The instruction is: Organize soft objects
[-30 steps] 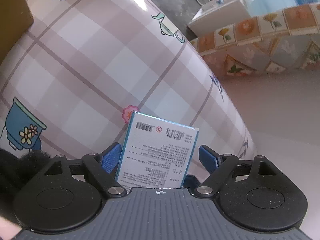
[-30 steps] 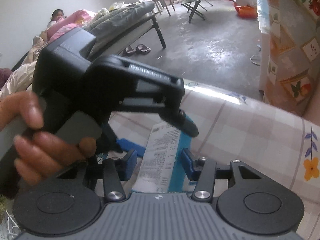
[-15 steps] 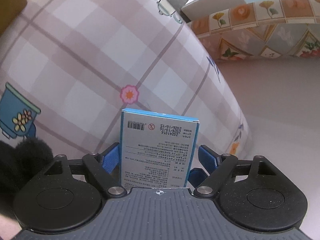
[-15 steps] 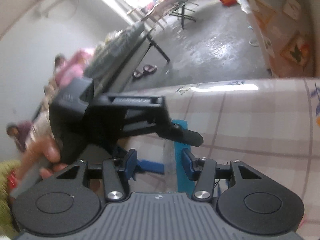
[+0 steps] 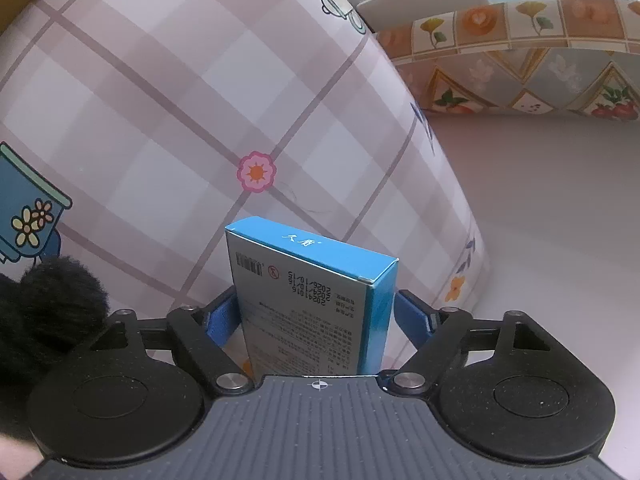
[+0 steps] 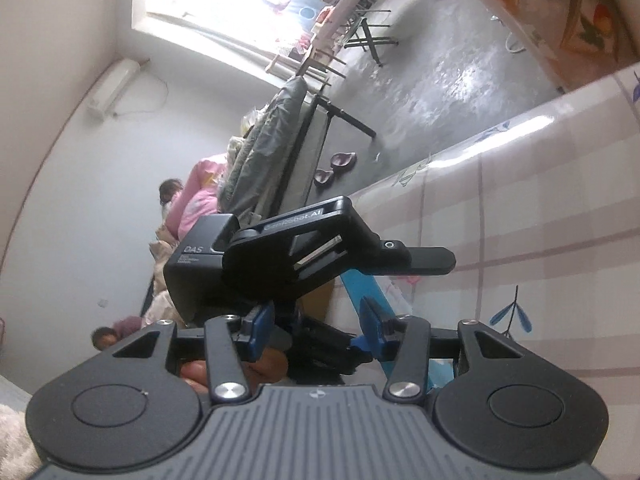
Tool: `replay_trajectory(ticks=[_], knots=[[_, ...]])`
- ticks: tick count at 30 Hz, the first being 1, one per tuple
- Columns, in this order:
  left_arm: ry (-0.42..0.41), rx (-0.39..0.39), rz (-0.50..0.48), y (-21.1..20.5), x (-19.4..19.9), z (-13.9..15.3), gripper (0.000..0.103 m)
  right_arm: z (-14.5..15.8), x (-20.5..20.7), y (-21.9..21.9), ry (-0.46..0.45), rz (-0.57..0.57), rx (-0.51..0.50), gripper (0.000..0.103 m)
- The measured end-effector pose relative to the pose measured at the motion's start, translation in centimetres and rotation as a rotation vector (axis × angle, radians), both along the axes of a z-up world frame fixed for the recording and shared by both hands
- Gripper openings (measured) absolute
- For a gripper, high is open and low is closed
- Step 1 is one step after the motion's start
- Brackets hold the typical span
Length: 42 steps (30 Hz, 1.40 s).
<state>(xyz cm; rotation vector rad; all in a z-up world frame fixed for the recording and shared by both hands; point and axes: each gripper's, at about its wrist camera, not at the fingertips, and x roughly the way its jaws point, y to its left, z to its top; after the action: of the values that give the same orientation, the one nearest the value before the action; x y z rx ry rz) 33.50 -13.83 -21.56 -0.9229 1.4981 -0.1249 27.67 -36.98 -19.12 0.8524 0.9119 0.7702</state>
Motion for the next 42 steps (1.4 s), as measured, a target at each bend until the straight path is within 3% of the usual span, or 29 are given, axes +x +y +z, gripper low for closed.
replay_trajectory(ticks=[3,5,8,17,22,31,35,42], knots=[[0.002,0.005,0.000,0.1,0.0,0.2,0.058,-0.3,0.1,-0.1,0.011,-0.008,0.019,0.050],[0.007,0.010,0.006,0.2,-0.1,0.2,0.033,-0.4,0.1,0.1,0.028,0.001,0.011,0.050],[0.030,-0.053,0.047,0.5,-0.5,-0.4,0.021,-0.5,-0.3,0.9,0.044,0.043,-0.058,0.051],[-0.008,-0.009,0.050,0.2,-0.9,0.1,0.019,0.2,-4.3,-3.7,0.101,-0.110,-0.085,0.051],[-0.026,-0.004,0.052,0.2,-1.1,0.2,0.019,0.3,-4.4,-5.5,0.106,-0.208,-0.172,0.066],[-0.023,0.025,0.047,-0.2,-1.1,0.4,0.019,-0.1,-0.7,-2.0,0.048,-0.094,-0.396,0.069],[-0.042,0.025,0.040,-0.4,-1.3,1.2,0.019,-0.3,-0.6,-2.9,0.067,-0.140,-0.345,0.068],[-0.155,-0.106,0.005,0.4,-3.7,5.9,0.019,0.1,-2.6,-5.1,0.131,-0.195,-0.092,0.071]])
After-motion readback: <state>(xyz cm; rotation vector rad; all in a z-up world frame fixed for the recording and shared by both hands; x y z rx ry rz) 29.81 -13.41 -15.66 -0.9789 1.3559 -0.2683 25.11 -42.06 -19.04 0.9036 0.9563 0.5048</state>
